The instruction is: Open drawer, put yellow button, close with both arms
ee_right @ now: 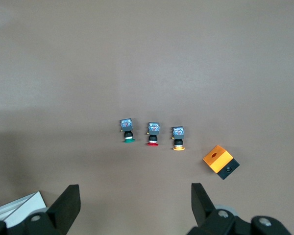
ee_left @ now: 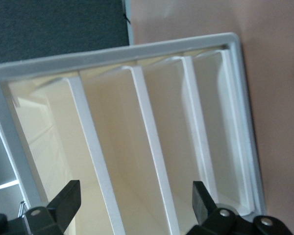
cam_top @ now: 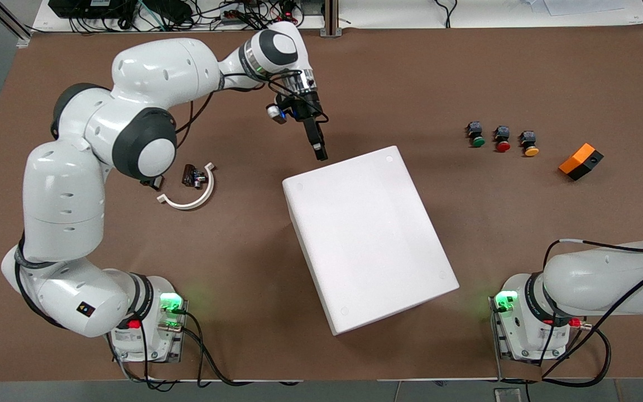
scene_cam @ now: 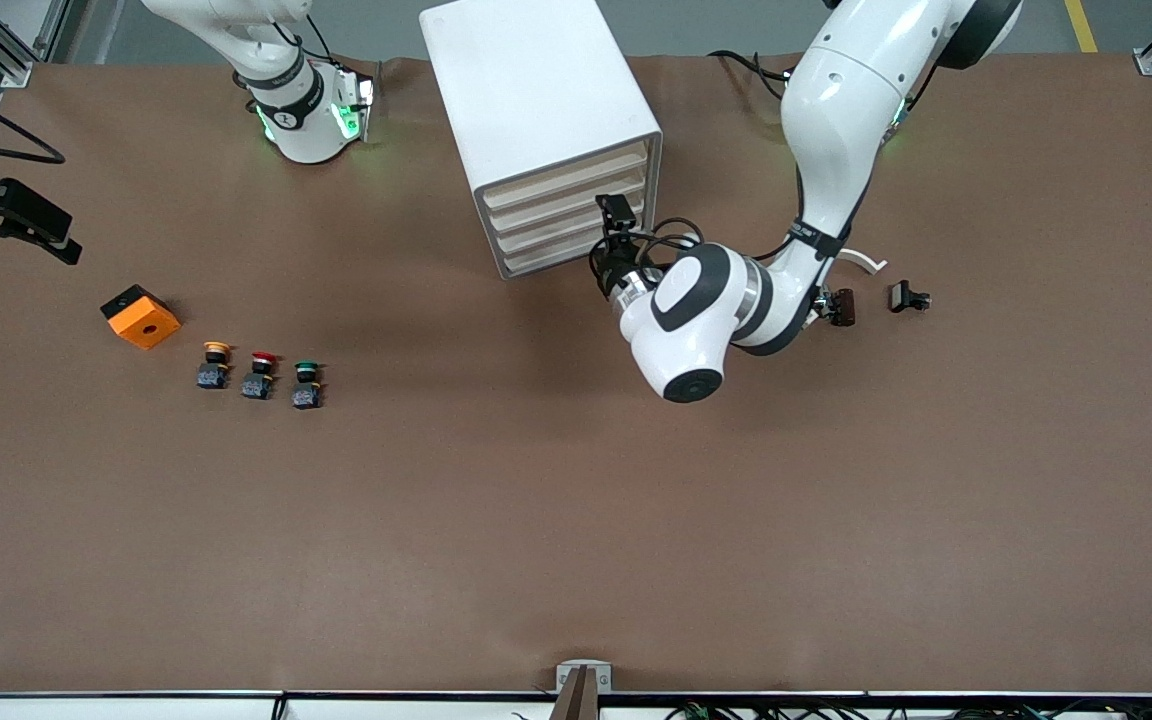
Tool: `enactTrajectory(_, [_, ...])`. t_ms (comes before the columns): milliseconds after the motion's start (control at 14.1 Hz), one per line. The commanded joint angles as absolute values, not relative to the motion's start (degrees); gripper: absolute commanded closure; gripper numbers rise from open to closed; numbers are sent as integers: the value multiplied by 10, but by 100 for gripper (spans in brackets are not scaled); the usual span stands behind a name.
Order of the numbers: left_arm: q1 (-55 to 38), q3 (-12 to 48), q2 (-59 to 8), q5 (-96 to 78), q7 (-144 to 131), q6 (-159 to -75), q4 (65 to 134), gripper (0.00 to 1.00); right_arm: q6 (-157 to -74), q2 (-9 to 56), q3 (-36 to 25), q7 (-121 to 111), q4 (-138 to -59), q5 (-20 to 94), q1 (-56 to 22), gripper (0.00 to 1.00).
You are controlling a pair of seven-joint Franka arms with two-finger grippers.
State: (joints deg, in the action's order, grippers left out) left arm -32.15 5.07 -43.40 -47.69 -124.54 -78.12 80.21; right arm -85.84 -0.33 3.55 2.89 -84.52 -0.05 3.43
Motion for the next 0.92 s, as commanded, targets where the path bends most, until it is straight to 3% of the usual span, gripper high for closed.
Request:
enactTrajectory(0, [-335,47,-441,-496,-1287,-779,791,0,-853,11,43,25,-830,-20,35,0])
enactTrajectory(213, [-350,47,-449,-517,-1314,-779,791,0,-846,14,39,7,-835,-32,60,0])
enactTrajectory(425, [-351,47,-454,-538,-1349,-777,791,0,-852,66,39,-98,-838,-49,103,0])
enactTrajectory(638, [-356,48,-454,-539,-1366,-775,791,25,-913,102,39,-102,-868,-72,130,0])
enactTrajectory(851, [-357,48,-452,-538,-1368,-773,791,31,-1035,98,40,-102,-971,-109,132,0])
